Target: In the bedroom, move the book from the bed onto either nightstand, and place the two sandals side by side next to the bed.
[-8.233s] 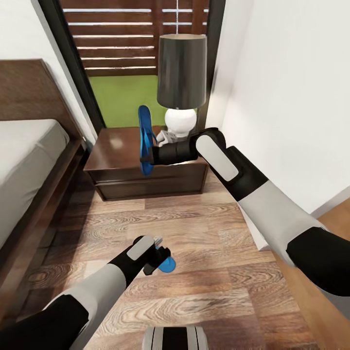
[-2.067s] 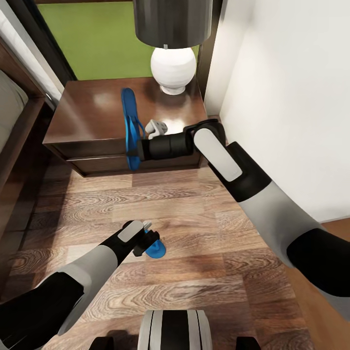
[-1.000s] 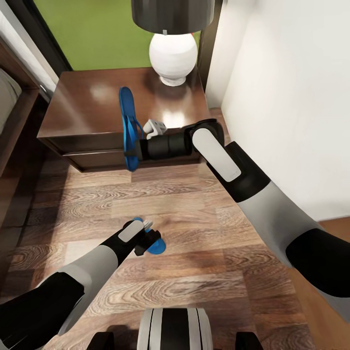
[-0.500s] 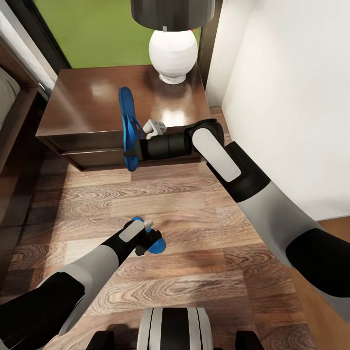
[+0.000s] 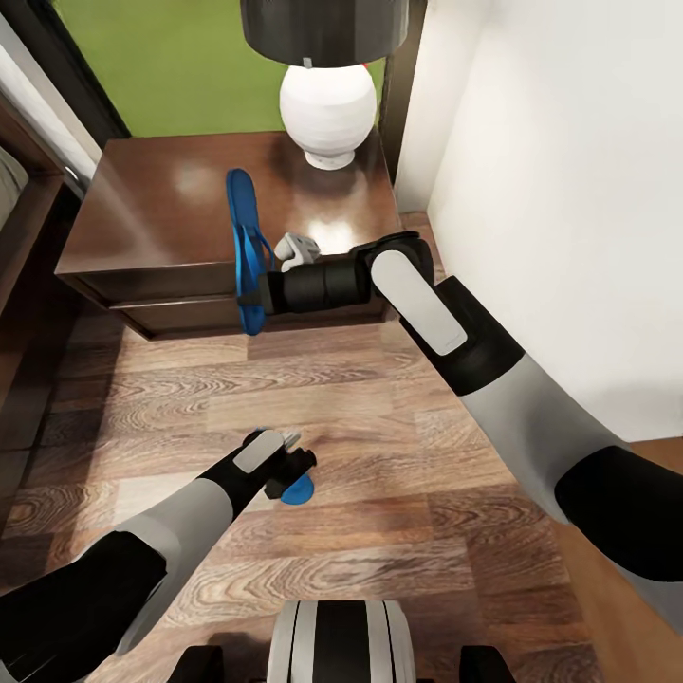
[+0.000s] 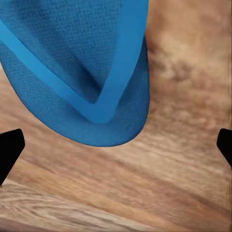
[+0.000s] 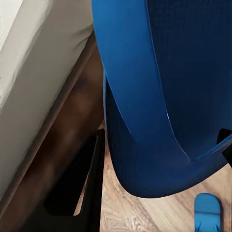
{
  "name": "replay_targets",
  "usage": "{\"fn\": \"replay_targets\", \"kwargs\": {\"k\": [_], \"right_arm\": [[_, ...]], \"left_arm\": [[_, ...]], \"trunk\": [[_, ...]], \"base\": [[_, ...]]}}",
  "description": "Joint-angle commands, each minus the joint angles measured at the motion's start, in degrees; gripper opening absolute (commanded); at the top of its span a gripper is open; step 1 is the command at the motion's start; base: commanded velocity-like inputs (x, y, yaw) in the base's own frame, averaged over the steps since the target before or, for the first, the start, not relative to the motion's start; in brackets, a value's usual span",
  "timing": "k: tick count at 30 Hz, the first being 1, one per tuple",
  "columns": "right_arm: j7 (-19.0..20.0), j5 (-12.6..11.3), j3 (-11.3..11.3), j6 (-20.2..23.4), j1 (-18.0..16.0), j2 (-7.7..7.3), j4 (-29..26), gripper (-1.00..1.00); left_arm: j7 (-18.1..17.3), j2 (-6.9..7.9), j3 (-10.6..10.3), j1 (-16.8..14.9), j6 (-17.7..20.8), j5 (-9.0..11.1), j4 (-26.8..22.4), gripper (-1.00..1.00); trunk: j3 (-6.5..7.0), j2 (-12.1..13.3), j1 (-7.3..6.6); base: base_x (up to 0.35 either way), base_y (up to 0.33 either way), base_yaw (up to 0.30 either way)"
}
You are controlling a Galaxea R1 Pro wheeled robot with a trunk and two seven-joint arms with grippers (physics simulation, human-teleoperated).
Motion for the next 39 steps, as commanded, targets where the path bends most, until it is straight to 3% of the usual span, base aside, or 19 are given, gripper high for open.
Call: {"fn": "replay_targets", "kwargs": {"k": [1,25,39], "right_arm": [[0.6,0.6,0.0,0.2,0.0,0.05,0.0,-1.00],[0.6,0.6,0.2,0.2,0.0,0.13,0.0,-1.00],[0.6,0.6,0.2,0.2,0.0,0.13,0.0,-1.00]], "left_arm": [[0.4,0.04,-0.3,0.0,0.1,0.2,-0.1,1.00],[1.8,0.21,-0.2,0.0,0.0,0.2,0.1,1.00],[3.3,0.23,-0.2,0.0,0.0,0.3,0.1,1.00]], "trunk": [[-0.03,0.0,0.00],[-0.03,0.0,0.00],[-0.03,0.0,0.00]], "base": [[0.064,-0.071,0.000],[0.007,-0.006,0.000],[0.126,-0.018,0.000]]}}
